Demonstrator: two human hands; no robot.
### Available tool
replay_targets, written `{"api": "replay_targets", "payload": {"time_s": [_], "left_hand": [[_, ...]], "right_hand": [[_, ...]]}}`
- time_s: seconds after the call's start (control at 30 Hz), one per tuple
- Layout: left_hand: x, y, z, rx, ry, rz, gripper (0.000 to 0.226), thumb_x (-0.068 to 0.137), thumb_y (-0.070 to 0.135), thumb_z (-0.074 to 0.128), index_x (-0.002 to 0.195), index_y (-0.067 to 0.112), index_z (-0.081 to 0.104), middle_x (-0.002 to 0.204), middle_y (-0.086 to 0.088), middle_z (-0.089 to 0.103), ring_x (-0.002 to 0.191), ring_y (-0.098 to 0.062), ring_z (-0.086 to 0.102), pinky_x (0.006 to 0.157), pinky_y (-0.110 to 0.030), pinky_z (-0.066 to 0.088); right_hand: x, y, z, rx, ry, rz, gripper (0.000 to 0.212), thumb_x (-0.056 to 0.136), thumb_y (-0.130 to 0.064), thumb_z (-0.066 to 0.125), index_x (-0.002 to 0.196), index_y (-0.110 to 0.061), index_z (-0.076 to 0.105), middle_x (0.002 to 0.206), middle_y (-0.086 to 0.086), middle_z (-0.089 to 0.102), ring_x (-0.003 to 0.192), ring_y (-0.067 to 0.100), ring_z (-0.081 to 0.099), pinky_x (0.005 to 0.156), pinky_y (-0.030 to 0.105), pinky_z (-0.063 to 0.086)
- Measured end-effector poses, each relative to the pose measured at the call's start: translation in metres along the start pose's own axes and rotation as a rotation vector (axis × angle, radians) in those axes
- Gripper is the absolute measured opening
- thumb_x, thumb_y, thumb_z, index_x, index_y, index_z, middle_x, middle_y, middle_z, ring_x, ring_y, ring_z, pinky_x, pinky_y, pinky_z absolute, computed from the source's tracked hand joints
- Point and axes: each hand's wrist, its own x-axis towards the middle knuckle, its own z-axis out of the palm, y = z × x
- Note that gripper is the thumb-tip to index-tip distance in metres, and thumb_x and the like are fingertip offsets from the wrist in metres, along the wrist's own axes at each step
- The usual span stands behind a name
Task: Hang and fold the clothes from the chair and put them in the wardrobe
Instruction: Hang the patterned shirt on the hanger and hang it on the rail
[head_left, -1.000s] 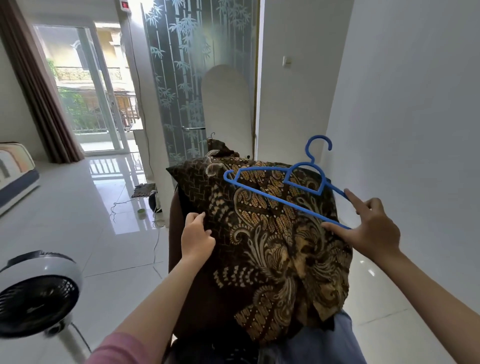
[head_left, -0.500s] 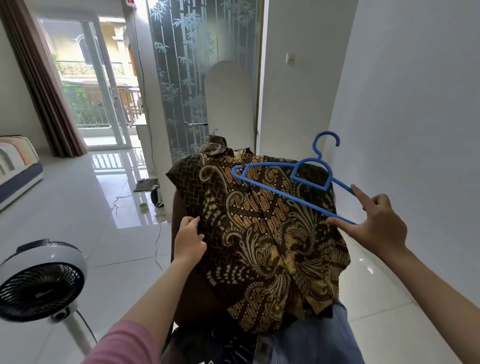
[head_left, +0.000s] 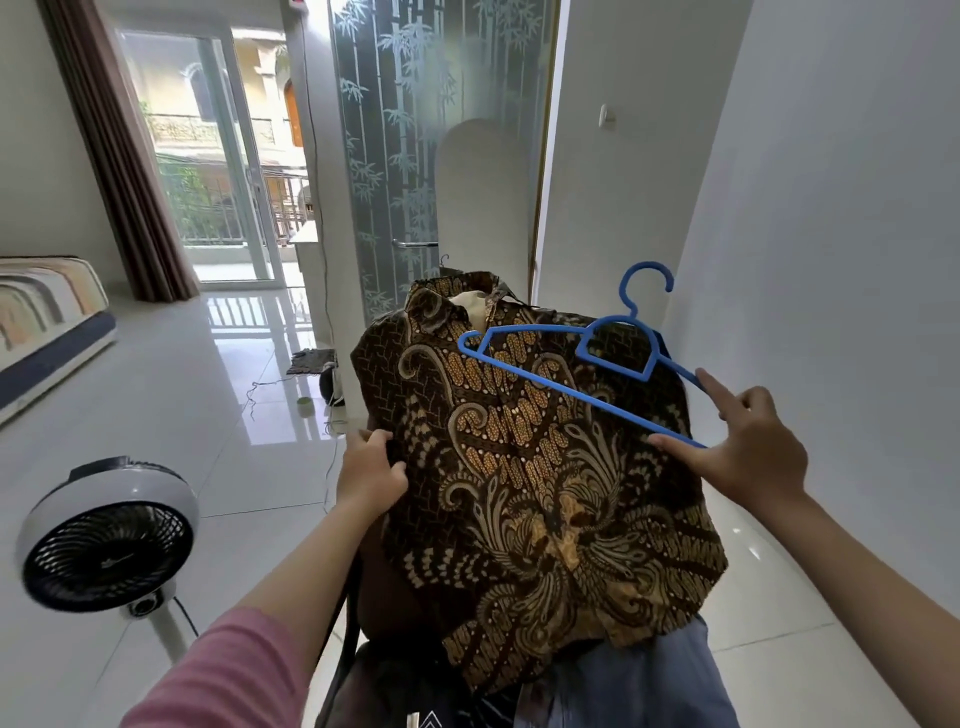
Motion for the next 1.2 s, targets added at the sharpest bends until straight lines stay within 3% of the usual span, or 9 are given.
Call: {"api": "replay_targets", "payload": {"time_s": [0.13,0.3,0.5,0.63,0.7,0.8,0.9,1.0,1.2], "left_hand": [[0.033,0.041,-0.013,-0.103,0.134,0.086,0.045,0.084,0.026,0.064,0.123,0.009,0.051,0.121,-0.011,0.041,0.114,-0.027,0.047,0.099,-0.037,0.043],[0.094,0.109,-0.029,-0.171,0.192,0.171,0.050,0.089,0.026,0.058,0.135,0.013,0.041,0.130,-0.015,0.043,0.120,-0.031,0.044,0.098,-0.036,0.040],[0.151,0.131,-0.022,0.060,-0.070,0.061,0.051,0.097,0.039,0.032,0.146,0.042,0.018,0.150,-0.023,0.018,0.129,-0.041,0.037,0.101,-0.046,0.038],[0.156,0.128,-0.022,0.185,-0.108,0.092,0.047,0.098,0.047,0.022,0.145,0.041,0.025,0.150,-0.025,0.020,0.129,-0.041,0.038,0.103,-0.044,0.036],[0.158,0.121,-0.025,0.156,-0.078,0.078,0.050,0.098,0.048,0.022,0.139,0.027,0.042,0.144,-0.024,0.034,0.126,-0.038,0.042,0.101,-0.044,0.036],[0.154,0.112,-0.031,-0.006,0.054,0.065,0.052,0.098,0.046,0.031,0.107,0.006,0.063,0.107,-0.015,0.061,0.101,-0.032,0.057,0.081,-0.036,0.042],[0.142,0.098,-0.035,-0.177,0.190,0.008,0.036,0.091,0.037,0.055,0.083,0.006,0.072,0.084,-0.009,0.068,0.087,-0.028,0.064,0.074,-0.032,0.048],[0.130,0.087,-0.038,-0.277,0.184,-0.044,0.015,0.078,0.013,0.067,0.092,0.012,0.074,0.095,-0.006,0.072,0.091,-0.022,0.064,0.084,-0.031,0.051],[0.113,0.073,-0.062,-0.124,-0.073,0.127,0.060,0.071,0.003,0.060,0.130,0.012,0.057,0.128,-0.005,0.057,0.115,-0.024,0.055,0.097,-0.030,0.043]], "right_hand": [[0.006,-0.005,0.002,0.011,-0.003,0.000,0.104,0.050,-0.089,0.048,0.133,-0.026,0.054,0.084,-0.001,0.043,0.050,0.015,0.043,0.043,0.012,0.026],[0.015,-0.006,0.008,0.006,-0.002,0.004,0.105,0.051,-0.089,0.047,0.135,-0.027,0.052,0.083,-0.002,0.041,0.049,0.013,0.042,0.039,0.016,0.033],[0.019,0.008,0.012,0.004,0.035,0.056,0.107,0.050,-0.090,0.047,0.135,-0.026,0.052,0.082,-0.003,0.042,0.048,0.012,0.040,0.036,0.022,0.039],[0.016,0.013,0.015,0.003,0.047,0.087,0.107,0.050,-0.091,0.047,0.134,-0.025,0.054,0.082,-0.002,0.044,0.050,0.013,0.043,0.037,0.024,0.043],[0.014,0.011,0.017,0.011,0.044,0.102,0.106,0.050,-0.090,0.047,0.133,-0.026,0.054,0.082,-0.002,0.044,0.049,0.015,0.044,0.038,0.024,0.043],[0.012,0.004,0.021,0.022,0.031,0.105,0.105,0.050,-0.090,0.047,0.132,-0.026,0.055,0.082,-0.002,0.043,0.047,0.016,0.044,0.036,0.023,0.042],[0.012,-0.006,0.022,0.028,0.017,0.077,0.103,0.051,-0.089,0.047,0.131,-0.025,0.057,0.081,-0.004,0.041,0.045,0.015,0.043,0.035,0.020,0.039],[0.014,-0.019,0.018,0.034,0.011,0.038,0.102,0.052,-0.088,0.047,0.132,-0.025,0.056,0.080,-0.006,0.039,0.046,0.012,0.040,0.037,0.012,0.026],[0.018,-0.038,0.008,0.027,0.026,-0.056,0.101,0.054,-0.087,0.046,0.132,-0.023,0.056,0.081,-0.007,0.037,0.047,0.008,0.036,0.040,0.010,0.018]]}}
